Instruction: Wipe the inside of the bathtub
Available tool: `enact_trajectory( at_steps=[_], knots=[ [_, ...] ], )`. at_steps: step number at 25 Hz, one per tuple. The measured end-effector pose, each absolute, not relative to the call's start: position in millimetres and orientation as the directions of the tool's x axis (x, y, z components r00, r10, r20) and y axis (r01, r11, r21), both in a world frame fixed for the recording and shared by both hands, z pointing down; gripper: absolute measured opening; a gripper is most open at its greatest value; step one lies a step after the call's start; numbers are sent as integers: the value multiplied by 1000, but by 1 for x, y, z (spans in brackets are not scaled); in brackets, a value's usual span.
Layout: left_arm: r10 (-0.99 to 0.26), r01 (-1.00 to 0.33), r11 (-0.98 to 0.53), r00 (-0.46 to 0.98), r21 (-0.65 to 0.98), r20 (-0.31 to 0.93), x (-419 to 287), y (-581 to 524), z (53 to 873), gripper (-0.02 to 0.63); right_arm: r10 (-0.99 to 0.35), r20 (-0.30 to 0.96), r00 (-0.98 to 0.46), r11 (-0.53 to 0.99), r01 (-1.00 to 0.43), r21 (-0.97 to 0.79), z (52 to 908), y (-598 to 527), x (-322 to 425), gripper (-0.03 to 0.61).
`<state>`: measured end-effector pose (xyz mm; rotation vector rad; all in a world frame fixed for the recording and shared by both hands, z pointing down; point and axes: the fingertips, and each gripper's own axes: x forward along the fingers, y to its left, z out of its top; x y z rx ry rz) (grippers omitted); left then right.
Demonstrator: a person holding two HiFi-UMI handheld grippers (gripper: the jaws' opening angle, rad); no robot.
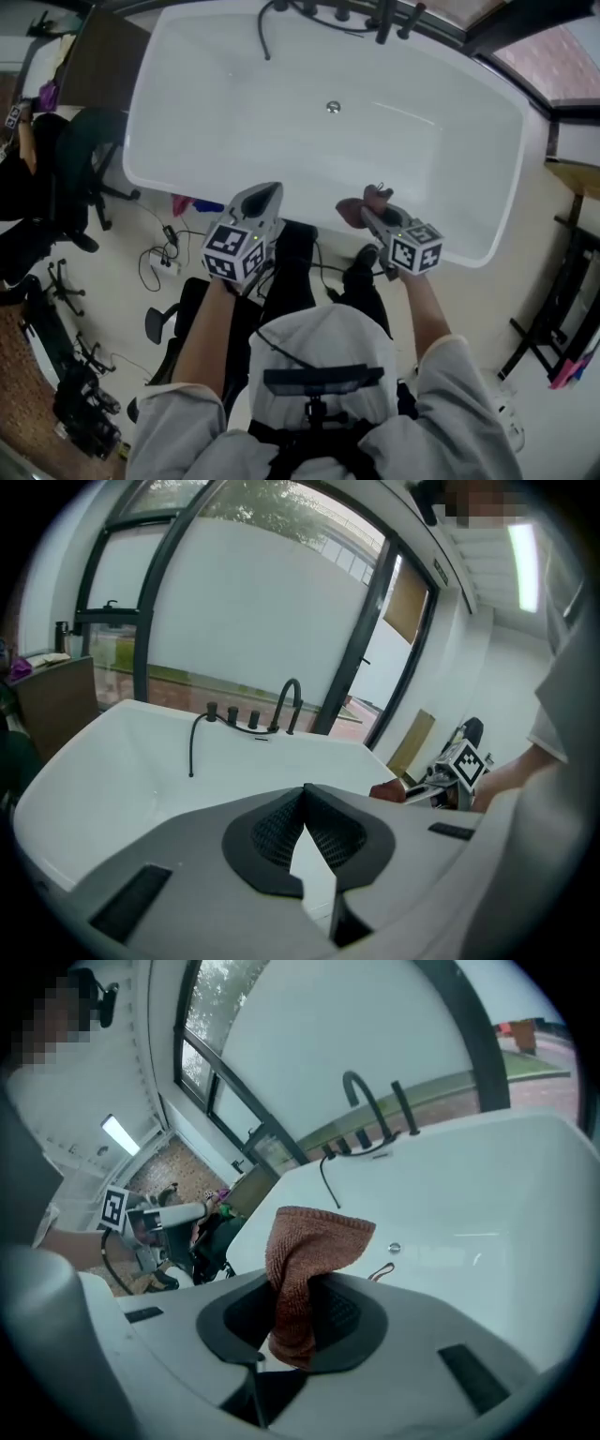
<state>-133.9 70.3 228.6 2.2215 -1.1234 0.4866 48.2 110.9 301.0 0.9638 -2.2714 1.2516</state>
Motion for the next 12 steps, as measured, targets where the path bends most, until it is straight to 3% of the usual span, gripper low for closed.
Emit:
enact_trajectory(
  at_steps=[12],
  knots=[
    [-714, -859, -431, 512, 276, 477, -72, 148, 148, 8, -645, 445, -622, 457, -780, -428, 166, 146, 166, 82]
  ],
)
